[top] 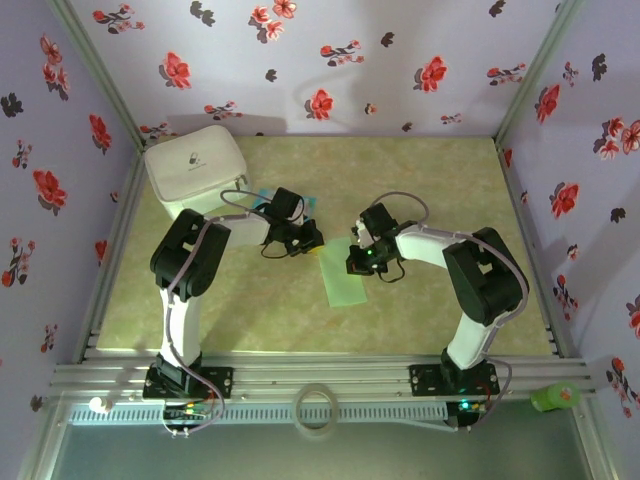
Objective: Fold a paper plane with a square sheet of paper (pick it up from the middle)
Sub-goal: First fold the square sheet of paper in half at the center of the table.
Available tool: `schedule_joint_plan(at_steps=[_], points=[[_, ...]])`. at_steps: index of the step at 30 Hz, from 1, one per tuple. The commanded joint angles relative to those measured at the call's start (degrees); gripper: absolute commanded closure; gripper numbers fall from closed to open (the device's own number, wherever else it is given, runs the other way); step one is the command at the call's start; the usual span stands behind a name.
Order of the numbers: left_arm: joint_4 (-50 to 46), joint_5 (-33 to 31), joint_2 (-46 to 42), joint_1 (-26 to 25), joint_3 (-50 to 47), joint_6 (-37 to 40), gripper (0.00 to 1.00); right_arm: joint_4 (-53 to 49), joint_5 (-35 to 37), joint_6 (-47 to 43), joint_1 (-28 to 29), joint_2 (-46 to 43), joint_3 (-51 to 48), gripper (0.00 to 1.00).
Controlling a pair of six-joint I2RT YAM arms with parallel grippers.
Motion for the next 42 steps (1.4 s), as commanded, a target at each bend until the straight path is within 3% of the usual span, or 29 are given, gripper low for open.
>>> schedule_joint_plan(at_steps=[1,42], points=[[-1.32,-3.97,3.25,0.76,-0.27,-0.05,0.92,-8.15,5.99,-0.68,0.02,2.77,-2.33,1.00],[0.35,-4.77,4.36,1.38,2.45,-0.32,0.93,-6.11,7.24,-1.07,0.10,3.09,-4.51,1.00]])
